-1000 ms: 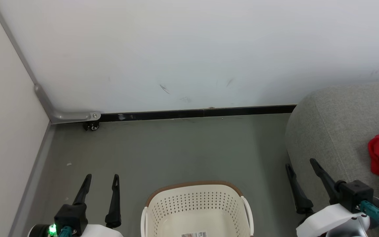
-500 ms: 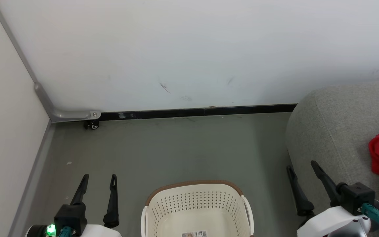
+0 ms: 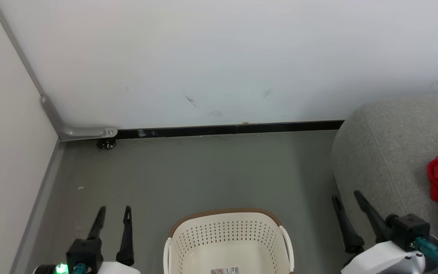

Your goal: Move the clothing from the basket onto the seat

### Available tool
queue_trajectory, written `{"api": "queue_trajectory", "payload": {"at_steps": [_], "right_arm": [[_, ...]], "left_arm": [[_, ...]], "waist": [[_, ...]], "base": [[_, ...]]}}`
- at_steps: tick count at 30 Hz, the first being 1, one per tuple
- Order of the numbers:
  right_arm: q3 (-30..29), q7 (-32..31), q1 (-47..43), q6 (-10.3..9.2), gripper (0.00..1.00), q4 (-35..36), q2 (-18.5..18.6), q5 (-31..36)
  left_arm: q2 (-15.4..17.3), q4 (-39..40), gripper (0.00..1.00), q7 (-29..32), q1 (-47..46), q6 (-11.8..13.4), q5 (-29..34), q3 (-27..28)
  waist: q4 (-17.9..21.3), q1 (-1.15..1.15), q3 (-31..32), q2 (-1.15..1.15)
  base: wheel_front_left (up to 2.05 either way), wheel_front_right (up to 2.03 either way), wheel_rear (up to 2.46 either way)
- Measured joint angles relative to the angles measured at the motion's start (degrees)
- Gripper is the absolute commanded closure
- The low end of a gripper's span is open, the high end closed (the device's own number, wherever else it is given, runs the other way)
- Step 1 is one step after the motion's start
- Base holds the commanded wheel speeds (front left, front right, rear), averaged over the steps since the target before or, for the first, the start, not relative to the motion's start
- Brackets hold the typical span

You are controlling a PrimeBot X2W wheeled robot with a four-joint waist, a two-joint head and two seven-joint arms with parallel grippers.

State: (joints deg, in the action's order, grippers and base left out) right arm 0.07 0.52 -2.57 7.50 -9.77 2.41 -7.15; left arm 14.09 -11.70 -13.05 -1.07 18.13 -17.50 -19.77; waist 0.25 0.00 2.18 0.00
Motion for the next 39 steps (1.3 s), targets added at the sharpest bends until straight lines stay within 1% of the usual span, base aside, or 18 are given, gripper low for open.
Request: {"api": "queue_trajectory", "payload": {"at_steps": [4, 8, 13, 17, 24, 30, 39], "right_arm": [[0.24, -0.01, -1.36, 0.0, 1.0, -2.1, -0.35, 0.0], [0.12, -0.01, -2.09, 0.0, 1.0, -3.1, -0.42, -0.86], [-1.11, -0.54, -1.7, 0.0, 1.0, -3.68, -0.44, -4.26], [-2.15, -1.25, -0.43, -0.01, 1.0, -4.49, -0.44, -7.9], [-2.66, -2.12, 0.36, -0.01, 1.0, -5.0, -0.44, -15.85], [-3.08, -2.64, 0.41, -0.01, 1.0, -5.02, -0.44, -20.78], [-3.63, -3.45, 0.54, -0.01, 1.0, -5.01, -0.44, -28.26]], "left_arm": [[-0.91, -1.9, 1.0, 0.0, 1.07, 0.0, 0.0, -0.65], [-1.63, -2.03, 1.0, 0.46, 2.01, -0.1, -1.03, -0.65], [-1.94, -1.15, 1.0, 0.94, 2.01, -0.75, -4.41, 0.18], [-2.33, -0.77, 1.0, 1.46, 2.01, -1.77, -8.09, 0.99], [-3.22, -0.42, 1.0, 2.66, 2.02, -3.24, -14.52, 2.93], [-3.72, -0.14, 1.0, 3.97, 2.02, -5.05, -18.76, 4.45], [-4.53, 0.12, 1.0, 5.5, 2.01, -7.11, -25.7, 6.65]], "waist": [[0.0, 0.0, 0.0, 0.0], [-0.02, 0.0, -0.04, 0.0], [-0.07, 0.0, -0.15, 0.0], [-0.11, 0.0, -0.28, 0.0], [-0.1, -0.05, -0.45, 0.0], [-0.07, -0.29, -0.47, 0.0], [-0.04, -0.77, -0.27, 0.0]], "base": [[0.0, 0.0, 0.0], [0.0, 0.0, 0.0], [0.0, 0.0, 0.0], [0.0, 0.0, 0.0], [0.0, 0.0, 0.0], [0.0, 0.0, 0.0], [0.0, 0.0, 0.0]]}}
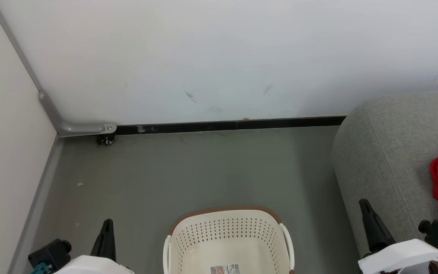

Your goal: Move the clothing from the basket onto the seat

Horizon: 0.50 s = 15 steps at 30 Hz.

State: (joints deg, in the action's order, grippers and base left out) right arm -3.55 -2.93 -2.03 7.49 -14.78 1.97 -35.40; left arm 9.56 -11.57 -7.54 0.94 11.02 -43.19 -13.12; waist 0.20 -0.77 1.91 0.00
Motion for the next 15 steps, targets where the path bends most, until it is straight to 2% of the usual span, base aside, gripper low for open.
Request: {"api": "queue_trajectory", "payload": {"at_steps": [8, 15], "right_arm": [[-0.53, -0.63, 0.04, 0.0, 1.0, 0.01, 0.0, -6.73], [-1.23, -1.1, 1.14, -0.01, 1.0, 0.0, 0.0, -12.68]], "left_arm": [[-0.75, 0.05, 1.0, 1.57, 0.0, -1.8, -6.24, 1.9], [-1.16, 0.02, 1.0, 3.02, -0.01, -3.68, -11.36, 3.56]], "waist": [[0.0, -0.22, 0.19, 0.0], [-0.02, -0.16, 0.13, 0.0]], "base": [[0.0, 0.0, 0.0], [0.0, 0.0, 0.0]]}}
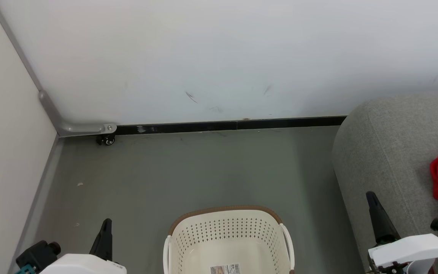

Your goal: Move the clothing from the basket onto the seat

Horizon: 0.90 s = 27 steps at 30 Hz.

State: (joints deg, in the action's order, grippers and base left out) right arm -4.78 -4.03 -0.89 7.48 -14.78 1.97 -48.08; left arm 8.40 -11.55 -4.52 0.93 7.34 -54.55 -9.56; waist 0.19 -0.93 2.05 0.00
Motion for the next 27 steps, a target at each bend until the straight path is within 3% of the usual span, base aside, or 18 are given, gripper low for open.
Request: {"api": "queue_trajectory", "payload": {"at_steps": [15, 27], "right_arm": [[-0.7, -0.53, 1.19, 0.0, 1.0, -0.24, 0.01, -12.77], [-1.69, -1.11, 2.43, -0.01, 1.0, -0.35, 0.03, -22.8]], "left_arm": [[-1.45, -0.6, 1.0, 2.57, -0.13, -3.8, -11.34, 3.53], [-2.46, -1.2, 1.0, 4.6, -1.26, -6.93, -20.64, 6.42]], "waist": [[-0.05, 0.7, -0.92, 0.0], [-0.08, 0.86, -1.57, 0.0]], "base": [[0.0, 0.0, 0.0], [0.0, 0.0, 0.0]]}}
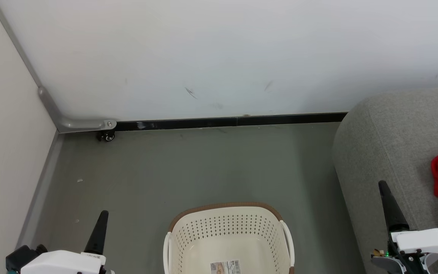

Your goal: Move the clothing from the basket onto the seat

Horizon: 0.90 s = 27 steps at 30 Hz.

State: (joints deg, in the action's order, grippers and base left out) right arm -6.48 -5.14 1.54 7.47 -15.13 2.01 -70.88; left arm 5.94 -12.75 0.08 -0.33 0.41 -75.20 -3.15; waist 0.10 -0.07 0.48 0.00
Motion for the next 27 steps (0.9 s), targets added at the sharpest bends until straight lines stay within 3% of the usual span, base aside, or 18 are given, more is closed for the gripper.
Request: {"api": "queue_trajectory", "payload": {"at_steps": [23, 27], "right_arm": [[-1.56, -1.18, 1.94, 0.0, 1.0, -0.38, 0.05, -19.64], [-1.74, -1.19, 2.34, 0.0, 1.0, -0.38, 0.1, -20.51]], "left_arm": [[-2.4, -1.22, 1.0, 4.23, -1.63, -6.3, -17.48, 5.43], [-2.45, -1.4, 1.0, 4.45, -2.19, -6.48, -18.05, 5.76]], "waist": [[-0.07, 0.03, -0.64, 0.0], [-0.07, 0.03, -0.65, 0.0]], "base": [[0.0, 0.0, 0.0], [0.0, 0.0, 0.0]]}}
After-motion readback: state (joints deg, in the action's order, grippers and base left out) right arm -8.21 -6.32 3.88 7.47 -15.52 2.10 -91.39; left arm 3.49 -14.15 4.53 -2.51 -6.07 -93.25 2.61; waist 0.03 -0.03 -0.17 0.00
